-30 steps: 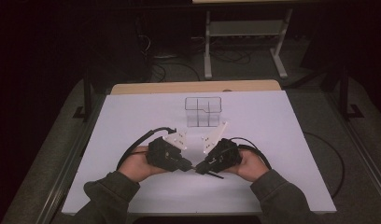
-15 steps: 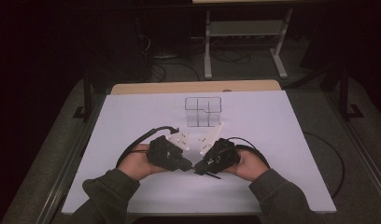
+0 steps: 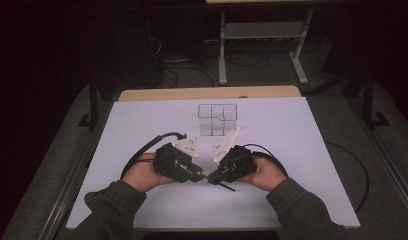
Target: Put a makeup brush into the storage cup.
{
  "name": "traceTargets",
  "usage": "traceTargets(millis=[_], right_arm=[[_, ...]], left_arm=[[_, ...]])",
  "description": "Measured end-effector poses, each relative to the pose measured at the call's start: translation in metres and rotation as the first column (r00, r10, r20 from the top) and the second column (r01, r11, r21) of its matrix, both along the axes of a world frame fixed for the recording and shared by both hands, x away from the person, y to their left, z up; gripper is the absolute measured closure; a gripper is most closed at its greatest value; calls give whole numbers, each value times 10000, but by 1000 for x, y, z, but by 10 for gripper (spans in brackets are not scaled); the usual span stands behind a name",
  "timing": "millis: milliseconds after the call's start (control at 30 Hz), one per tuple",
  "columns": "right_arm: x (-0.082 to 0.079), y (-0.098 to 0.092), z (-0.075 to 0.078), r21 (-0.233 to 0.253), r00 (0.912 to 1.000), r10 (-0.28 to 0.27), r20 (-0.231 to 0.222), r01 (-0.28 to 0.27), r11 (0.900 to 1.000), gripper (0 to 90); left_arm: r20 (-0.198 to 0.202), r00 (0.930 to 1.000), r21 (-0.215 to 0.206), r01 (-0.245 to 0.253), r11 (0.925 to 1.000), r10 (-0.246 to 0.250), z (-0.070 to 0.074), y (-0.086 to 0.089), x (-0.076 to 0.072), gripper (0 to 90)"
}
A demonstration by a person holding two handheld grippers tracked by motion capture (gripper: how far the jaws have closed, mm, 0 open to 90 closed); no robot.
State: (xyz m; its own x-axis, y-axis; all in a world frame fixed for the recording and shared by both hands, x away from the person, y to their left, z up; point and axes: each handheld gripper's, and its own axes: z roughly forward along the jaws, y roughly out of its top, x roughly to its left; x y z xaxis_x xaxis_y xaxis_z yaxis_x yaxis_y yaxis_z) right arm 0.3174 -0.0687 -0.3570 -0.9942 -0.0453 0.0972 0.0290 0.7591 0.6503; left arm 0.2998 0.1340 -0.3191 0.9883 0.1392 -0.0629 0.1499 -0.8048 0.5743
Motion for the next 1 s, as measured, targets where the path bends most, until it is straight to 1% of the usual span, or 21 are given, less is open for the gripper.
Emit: traceTargets(millis=[33,67,100,133,200,267,367,533,600,700,733,767,800,833,867,933,967,1000], right_arm=[[2,-2,0,106,10000,-1,62,1,9999,823],[3,-5,2,100,9998,-165,-77,165,9998,823],[6,-7,2,221,9998,-102,149,99,9997,823],[7,-9,3,272,9997,-221,57,220,9994,822],[11,-14,4,378,9993,-360,20,359,9986,823],[14,-18,5,464,9986,-525,-37,527,9975,823],[19,-22,6,562,9973,-733,-110,738,9957,823],[26,-24,7,672,9957,-910,-154,919,9935,823],[29,-25,7,727,9950,-980,-200,992,9924,823],[33,-25,7,759,9943,-1034,-250,1050,9916,823],[34,-25,8,792,9933,-1102,-348,1126,9905,823],[36,-25,8,835,9940,-1049,-295,1070,9907,823],[37,-24,9,791,9931,-1125,-332,1148,9902,822],[38,-24,9,782,9926,-1151,-397,1179,9899,823],[40,-24,10,835,9933,-1103,-337,1128,9901,823],[43,-23,11,835,9926,-1158,-366,1185,9894,822],[45,-23,11,852,9919,-1203,-403,1234,9887,822],[46,-23,12,859,9915,-1226,-434,1259,9883,822]], left_arm=[[30,9999,12,-148,9999,148,-1,4,1,656],[8,9997,2,-242,9997,242,-1,6,2,643],[-92,9993,-68,-361,9993,361,-2,9,3,641],[-96,9989,-93,-455,9989,454,-3,13,4,637],[-59,9982,-216,-597,9980,596,-4,19,6,629],[-105,9971,-350,-752,9966,749,-5,25,6,627],[-80,9957,-488,-929,9945,927,-7,31,6,609],[-23,9930,-728,-1179,9903,1181,-11,39,4,588],[-62,9917,-794,-1288,9885,1287,-14,43,3,576],[-81,9891,-954,-1470,9845,1469,-17,47,1,562],[-79,9882,-986,-1531,9833,1531,-18,48,1,554],[-59,9876,-1007,-1564,9826,1566,-19,50,1,549],[-65,9865,-1060,-1633,9809,1635,-20,52,0,546],[-36,9866,-1065,-1625,9809,1630,-20,53,0,543],[-28,9858,-1121,-1673,9795,1681,-22,55,0,538],[28,9855,-1141,-1684,9791,1698,-24,57,-1,531],[-54,9848,-1144,-1732,9782,1737,-25,58,-1,528],[-11,9849,-1143,-1722,9784,1732,-26,59,-2,523]])
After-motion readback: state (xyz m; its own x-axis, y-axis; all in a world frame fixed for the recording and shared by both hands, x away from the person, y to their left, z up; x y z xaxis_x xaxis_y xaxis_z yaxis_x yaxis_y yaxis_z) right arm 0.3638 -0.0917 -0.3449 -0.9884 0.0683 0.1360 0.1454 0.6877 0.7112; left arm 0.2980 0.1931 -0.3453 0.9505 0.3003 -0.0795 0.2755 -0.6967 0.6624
